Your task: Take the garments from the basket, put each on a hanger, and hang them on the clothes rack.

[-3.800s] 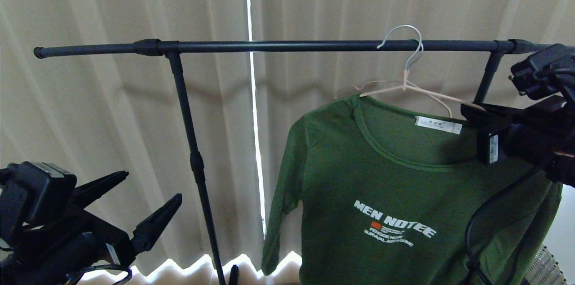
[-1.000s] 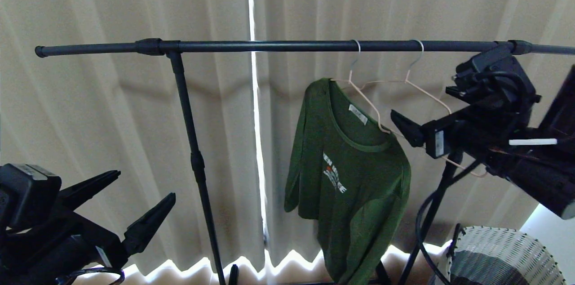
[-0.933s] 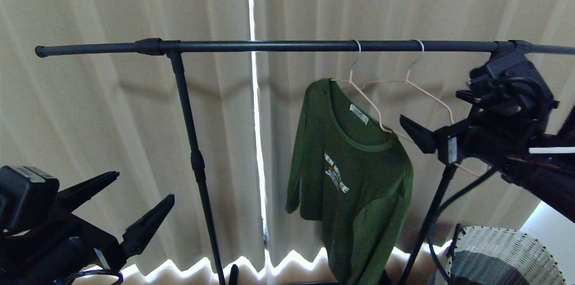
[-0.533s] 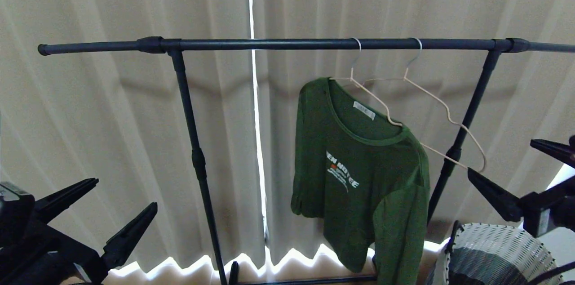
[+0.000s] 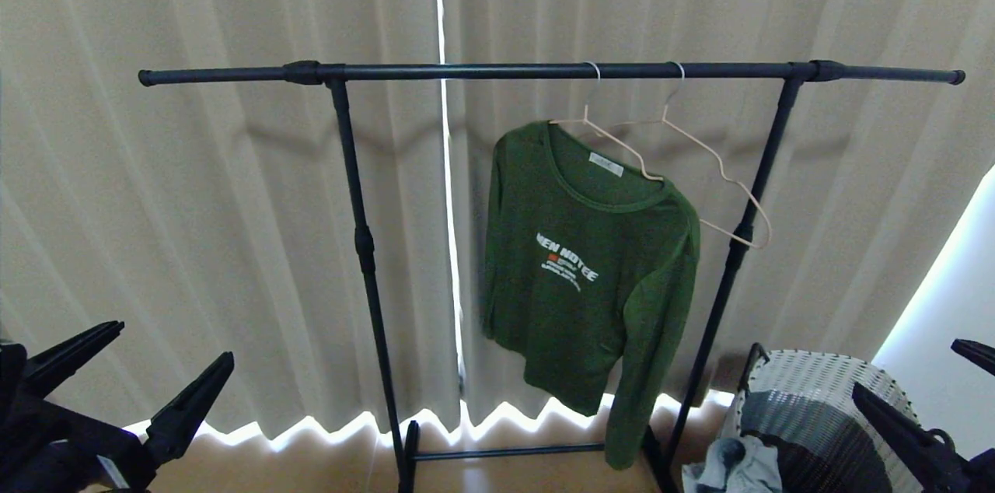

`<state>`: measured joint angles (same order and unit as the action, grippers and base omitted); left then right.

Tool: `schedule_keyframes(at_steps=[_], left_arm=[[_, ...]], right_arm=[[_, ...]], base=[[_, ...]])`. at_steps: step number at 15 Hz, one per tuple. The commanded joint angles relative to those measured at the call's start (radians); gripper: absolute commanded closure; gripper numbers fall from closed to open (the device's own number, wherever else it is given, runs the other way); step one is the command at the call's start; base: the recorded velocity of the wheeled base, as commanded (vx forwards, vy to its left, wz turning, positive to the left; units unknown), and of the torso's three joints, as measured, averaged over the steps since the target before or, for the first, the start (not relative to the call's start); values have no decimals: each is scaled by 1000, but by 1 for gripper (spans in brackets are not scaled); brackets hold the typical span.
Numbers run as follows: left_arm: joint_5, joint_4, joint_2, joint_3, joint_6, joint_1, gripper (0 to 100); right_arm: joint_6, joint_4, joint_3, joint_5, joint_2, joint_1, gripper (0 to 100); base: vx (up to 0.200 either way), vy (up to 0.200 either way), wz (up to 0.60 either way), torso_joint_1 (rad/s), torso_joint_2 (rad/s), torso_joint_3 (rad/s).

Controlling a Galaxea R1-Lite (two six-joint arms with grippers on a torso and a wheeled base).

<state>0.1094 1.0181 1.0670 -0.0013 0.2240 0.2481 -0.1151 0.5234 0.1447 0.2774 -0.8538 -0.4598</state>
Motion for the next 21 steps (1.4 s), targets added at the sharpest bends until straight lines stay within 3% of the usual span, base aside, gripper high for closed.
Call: schedule_keyframes(at_steps=[1,3,6,8,14,21], left_arm=[[0,0,-2,1,0,-4,0],[-2,-1,-4,1,-2,0,0],[-2,-7,7,1,1,19,0],[-2,-16,2,1,1,40,0],[-30,-99,-13,1,-2,105,0],[-48,-99,-15,1,0,105,0]], right_arm=[[29,-3,-34,-34,13,0,0],[25,-26,-37,-24,-2,7,0],[-49,-102,32,-30,-67,170,0],[-35,-97,50,-40,-125,214,0],[-35,-98,-13,-47,-143,222,0],[-37,-103,-22,-43,-143,224,0]], base=[[-200,0,0,12,2,2],[0,0,0,0,0,0],[0,0,0,0,0,0],[0,0,0,0,0,0],[0,0,0,0,0,0],[0,-200,0,2,0,4]])
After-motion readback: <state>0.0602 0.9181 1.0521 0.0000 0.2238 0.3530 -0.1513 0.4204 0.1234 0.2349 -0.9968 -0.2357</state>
